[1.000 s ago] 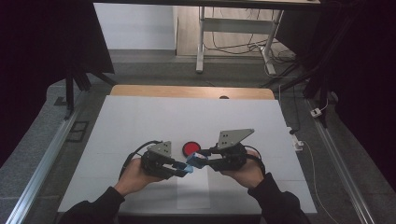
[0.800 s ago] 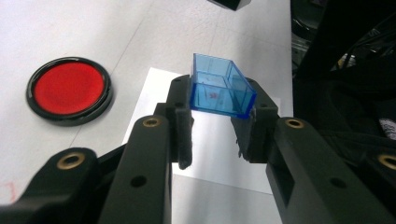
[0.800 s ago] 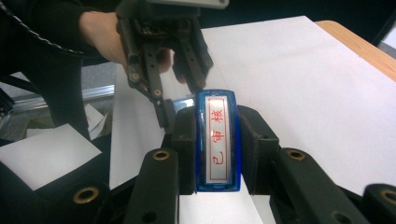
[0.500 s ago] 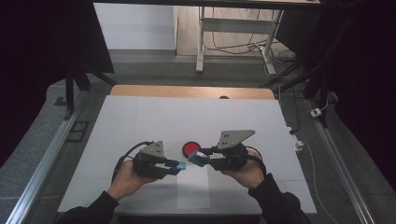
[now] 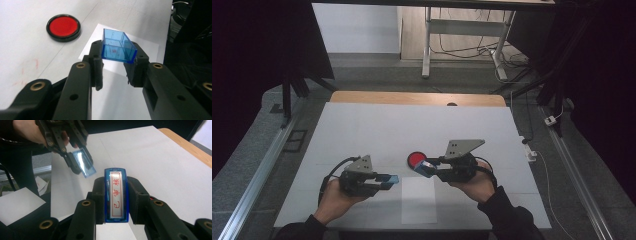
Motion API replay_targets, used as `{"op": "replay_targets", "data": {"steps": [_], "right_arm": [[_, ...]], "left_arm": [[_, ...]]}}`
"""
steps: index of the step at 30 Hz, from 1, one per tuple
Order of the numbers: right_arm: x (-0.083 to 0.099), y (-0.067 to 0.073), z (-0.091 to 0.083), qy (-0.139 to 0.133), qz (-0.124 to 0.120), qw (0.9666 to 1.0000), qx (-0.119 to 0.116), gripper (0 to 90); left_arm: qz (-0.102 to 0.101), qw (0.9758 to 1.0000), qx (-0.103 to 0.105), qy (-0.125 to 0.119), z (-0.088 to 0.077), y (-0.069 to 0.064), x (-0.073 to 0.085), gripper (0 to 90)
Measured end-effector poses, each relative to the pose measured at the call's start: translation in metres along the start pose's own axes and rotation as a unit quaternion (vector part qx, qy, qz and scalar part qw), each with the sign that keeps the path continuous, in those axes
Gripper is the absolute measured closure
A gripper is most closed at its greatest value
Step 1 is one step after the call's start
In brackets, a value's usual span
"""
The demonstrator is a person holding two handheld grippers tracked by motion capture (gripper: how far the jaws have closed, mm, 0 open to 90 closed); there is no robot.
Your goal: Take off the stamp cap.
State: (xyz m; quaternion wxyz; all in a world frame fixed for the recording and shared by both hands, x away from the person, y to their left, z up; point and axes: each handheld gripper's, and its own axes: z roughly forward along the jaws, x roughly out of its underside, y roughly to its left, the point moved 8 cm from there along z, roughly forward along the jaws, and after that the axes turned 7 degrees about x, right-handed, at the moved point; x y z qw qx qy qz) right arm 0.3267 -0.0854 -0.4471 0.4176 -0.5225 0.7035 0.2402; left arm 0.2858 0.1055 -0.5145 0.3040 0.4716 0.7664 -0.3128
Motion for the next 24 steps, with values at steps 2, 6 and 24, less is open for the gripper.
{"op": "replay_targets", "data": {"steps": [2,6,24], "right_arm": [[0.001,0.000,0.000,0.002,0.002,1.0000,0.001,70.1],[0.001,0.000,0.001,0.003,0.005,1.0000,0.003,70.1],[0.002,-0.004,0.002,0.007,0.012,0.9998,0.016,70.1]], "left_arm": [[-0.015,0.9999,-0.003,-0.006,-0.005,-0.001,0.004,68.8],[-0.031,0.9993,-0.015,-0.016,-0.016,-0.002,0.012,68.8],[-0.086,0.9929,-0.073,-0.038,-0.053,-0.009,0.052,68.8]]}}
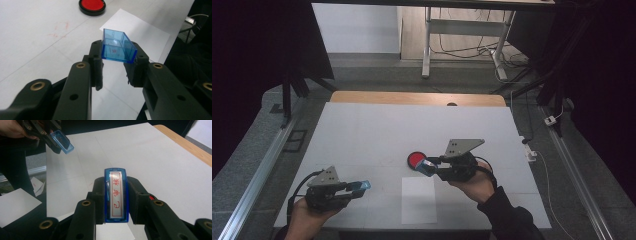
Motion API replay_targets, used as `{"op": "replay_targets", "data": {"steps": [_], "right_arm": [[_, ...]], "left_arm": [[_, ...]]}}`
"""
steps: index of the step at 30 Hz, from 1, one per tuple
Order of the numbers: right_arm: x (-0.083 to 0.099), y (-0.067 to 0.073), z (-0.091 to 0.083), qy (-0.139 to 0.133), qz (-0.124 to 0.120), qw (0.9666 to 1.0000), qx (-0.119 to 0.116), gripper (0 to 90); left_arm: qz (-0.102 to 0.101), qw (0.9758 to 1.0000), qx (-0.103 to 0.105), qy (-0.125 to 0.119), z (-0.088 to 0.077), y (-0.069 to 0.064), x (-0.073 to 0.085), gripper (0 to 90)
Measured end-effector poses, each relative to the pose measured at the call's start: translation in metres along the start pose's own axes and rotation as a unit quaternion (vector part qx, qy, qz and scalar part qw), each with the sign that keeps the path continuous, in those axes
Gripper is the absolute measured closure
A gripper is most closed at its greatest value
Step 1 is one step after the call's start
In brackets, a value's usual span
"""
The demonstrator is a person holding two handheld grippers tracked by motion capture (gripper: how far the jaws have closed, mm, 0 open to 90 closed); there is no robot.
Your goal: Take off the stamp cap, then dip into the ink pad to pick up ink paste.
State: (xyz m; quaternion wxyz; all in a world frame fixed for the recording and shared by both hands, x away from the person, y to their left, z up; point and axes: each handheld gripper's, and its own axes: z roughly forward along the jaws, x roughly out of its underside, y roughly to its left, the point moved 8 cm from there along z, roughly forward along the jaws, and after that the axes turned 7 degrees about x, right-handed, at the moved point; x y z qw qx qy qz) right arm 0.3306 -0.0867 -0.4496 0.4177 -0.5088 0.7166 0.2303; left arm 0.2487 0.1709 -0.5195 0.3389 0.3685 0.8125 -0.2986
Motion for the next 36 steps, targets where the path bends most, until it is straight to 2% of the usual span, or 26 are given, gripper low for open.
{"op": "replay_targets", "data": {"steps": [10,15,27,36], "right_arm": [[0.001,-0.003,-0.001,-0.001,0.005,1.0000,0.005,70.1],[0.003,-0.004,-0.001,0.003,0.008,0.9999,0.011,70.1],[0.006,-0.005,0.001,0.009,0.012,0.9998,0.011,70.1],[0.008,-0.012,0.006,0.018,0.026,0.9993,0.022,70.1]], "left_arm": [[-0.017,0.9996,-0.019,-0.010,-0.016,0.000,0.014,68.7],[-0.016,0.9993,-0.031,-0.007,-0.020,0.001,0.020,68.6],[-0.028,0.9989,-0.037,0.007,-0.020,0.004,0.029,68.6],[-0.036,0.9986,-0.037,0.009,-0.020,0.006,0.029,68.7]]}}
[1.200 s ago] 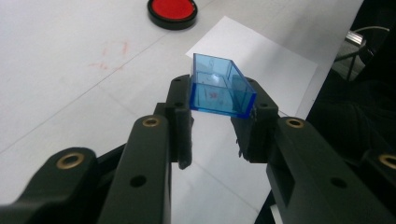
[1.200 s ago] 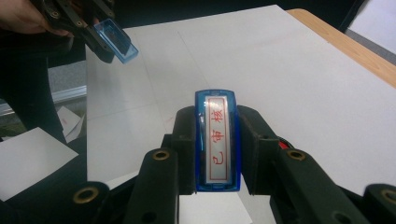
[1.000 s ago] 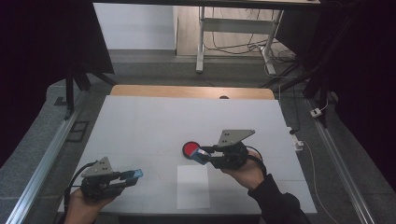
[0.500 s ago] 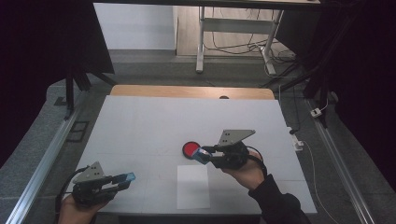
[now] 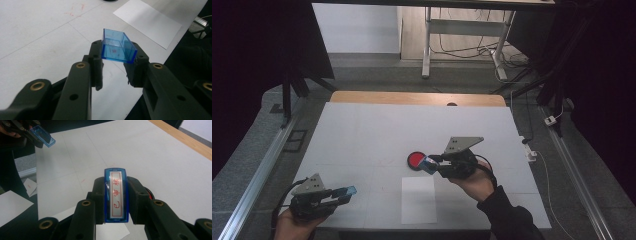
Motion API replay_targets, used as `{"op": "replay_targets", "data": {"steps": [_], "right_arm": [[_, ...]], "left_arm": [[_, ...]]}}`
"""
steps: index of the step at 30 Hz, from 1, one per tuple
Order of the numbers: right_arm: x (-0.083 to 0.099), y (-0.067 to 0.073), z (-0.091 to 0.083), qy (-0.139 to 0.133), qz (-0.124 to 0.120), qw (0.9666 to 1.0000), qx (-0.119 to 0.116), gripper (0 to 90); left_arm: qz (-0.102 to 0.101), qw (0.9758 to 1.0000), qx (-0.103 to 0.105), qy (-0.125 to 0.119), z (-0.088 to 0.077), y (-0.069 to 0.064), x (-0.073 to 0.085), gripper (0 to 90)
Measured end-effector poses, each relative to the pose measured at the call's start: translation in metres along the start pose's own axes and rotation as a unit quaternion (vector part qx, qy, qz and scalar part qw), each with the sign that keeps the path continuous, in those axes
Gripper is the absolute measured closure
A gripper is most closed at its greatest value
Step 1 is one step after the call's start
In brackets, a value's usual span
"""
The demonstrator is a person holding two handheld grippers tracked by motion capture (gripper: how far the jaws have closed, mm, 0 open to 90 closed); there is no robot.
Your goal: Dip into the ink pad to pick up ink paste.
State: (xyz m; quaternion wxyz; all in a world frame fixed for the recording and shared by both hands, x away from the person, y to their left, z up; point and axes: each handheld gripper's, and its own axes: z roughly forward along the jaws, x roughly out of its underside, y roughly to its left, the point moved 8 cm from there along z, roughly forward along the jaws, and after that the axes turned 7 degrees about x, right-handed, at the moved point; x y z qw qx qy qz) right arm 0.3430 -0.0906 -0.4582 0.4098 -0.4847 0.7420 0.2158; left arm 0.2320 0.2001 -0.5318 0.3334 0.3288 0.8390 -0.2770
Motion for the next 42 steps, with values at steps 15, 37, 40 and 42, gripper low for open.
{"op": "replay_targets", "data": {"steps": [15,37,40,42], "right_arm": [[0.000,-0.012,0.016,0.016,0.007,0.9998,0.013,70.1],[0.008,-0.037,0.055,0.055,0.020,0.9975,0.039,70.1],[0.009,-0.039,0.062,0.066,0.018,0.9968,0.041,70.1],[0.010,-0.041,0.067,0.071,0.015,0.9965,0.042,70.1]], "left_arm": [[0.003,1.0000,-0.002,0.005,0.001,0.000,0.001,68.7],[0.005,0.9999,-0.005,0.010,0.002,-0.001,0.001,68.7],[0.005,0.9999,-0.005,0.010,0.002,0.000,0.001,68.7],[0.005,0.9999,-0.005,0.009,0.002,0.000,0.001,68.7]]}}
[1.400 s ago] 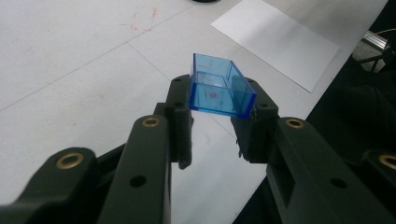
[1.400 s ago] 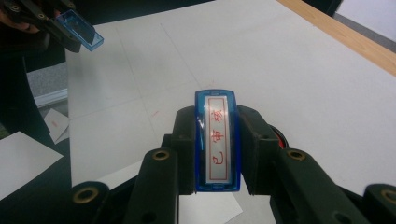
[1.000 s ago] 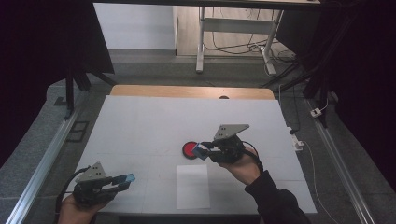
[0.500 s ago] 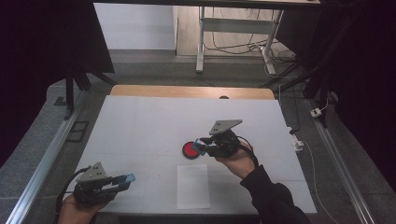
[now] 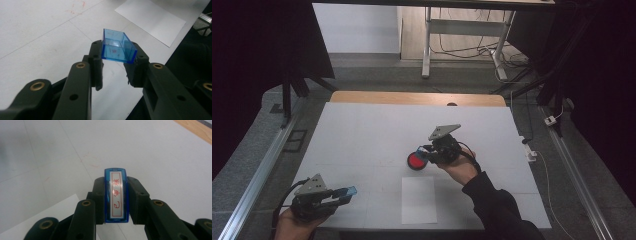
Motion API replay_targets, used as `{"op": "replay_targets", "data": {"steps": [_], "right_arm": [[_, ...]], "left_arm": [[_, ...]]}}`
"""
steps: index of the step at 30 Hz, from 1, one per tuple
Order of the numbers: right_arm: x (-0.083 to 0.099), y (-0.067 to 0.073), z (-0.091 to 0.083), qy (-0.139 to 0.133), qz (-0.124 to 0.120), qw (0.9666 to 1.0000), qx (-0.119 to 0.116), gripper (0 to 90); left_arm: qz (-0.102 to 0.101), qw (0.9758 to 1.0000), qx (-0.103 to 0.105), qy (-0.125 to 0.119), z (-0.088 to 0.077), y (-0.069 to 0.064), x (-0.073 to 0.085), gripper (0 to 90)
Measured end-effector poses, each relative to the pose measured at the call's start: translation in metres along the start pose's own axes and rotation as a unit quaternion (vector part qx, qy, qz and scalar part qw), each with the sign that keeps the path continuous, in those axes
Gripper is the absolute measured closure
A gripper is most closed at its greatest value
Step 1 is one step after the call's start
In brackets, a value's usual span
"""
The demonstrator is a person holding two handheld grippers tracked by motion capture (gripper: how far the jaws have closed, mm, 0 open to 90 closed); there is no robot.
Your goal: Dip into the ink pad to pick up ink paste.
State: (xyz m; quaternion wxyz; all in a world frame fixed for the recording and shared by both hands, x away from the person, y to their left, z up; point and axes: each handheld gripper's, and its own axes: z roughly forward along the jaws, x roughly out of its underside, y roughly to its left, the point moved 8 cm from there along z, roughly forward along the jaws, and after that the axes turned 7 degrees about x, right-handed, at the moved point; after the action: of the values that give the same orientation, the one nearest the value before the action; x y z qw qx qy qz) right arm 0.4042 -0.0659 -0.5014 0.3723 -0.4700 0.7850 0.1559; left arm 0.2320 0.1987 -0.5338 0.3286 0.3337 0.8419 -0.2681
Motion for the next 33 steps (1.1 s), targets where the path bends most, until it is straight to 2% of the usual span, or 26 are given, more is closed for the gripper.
{"op": "replay_targets", "data": {"steps": [15,33], "right_arm": [[0.005,-0.007,0.029,0.036,-0.004,0.9993,0.007,70.1],[0.009,-0.011,0.049,0.062,-0.009,0.9979,0.012,70.2]], "left_arm": [[-0.001,1.0000,0.000,-0.001,0.000,0.000,0.000,68.7],[0.000,1.0000,0.000,-0.001,0.000,0.000,0.000,68.7]]}}
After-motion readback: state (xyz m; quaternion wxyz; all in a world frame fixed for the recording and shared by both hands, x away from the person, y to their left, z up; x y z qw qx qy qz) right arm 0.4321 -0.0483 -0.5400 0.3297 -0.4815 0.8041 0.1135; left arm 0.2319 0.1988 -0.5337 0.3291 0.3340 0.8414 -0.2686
